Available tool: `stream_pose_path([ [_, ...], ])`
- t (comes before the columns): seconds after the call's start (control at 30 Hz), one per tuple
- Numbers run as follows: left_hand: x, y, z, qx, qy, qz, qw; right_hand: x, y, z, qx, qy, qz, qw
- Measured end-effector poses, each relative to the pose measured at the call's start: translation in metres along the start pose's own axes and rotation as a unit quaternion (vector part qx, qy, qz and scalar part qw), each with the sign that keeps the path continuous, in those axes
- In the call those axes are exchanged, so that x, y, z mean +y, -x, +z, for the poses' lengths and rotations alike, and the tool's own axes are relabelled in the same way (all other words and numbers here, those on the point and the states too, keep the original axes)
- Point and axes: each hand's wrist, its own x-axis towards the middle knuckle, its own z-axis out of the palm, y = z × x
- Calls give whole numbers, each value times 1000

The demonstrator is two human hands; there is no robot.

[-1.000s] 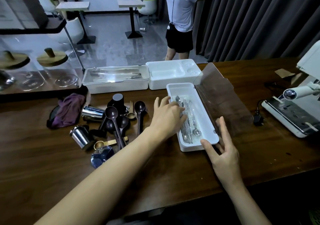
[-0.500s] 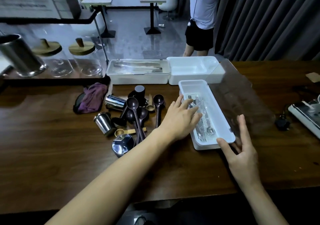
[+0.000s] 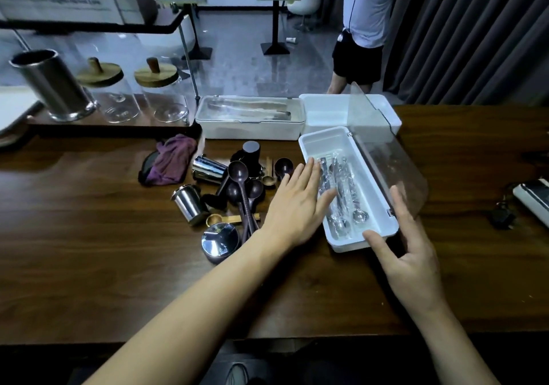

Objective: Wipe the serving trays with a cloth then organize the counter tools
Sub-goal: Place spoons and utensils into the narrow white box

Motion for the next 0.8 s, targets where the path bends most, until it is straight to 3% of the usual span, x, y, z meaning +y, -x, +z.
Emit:
stream_pose_path([
  [0.2, 3, -4, 6, 13, 12, -1, 1000, -2, -1, -7, -29, -96, 19, 995],
  [0.37, 8, -6, 0, 84, 216, -2, 973, 2, 0, -9, -21, -99, 52, 994],
  [0.57, 15, -11, -9, 74, 299, -22, 951, 2, -6, -11, -55, -29, 62, 996],
  [0.8, 8, -11, -11, 115, 243, -30, 963, -3, -9, -8, -36, -118, 102, 987],
])
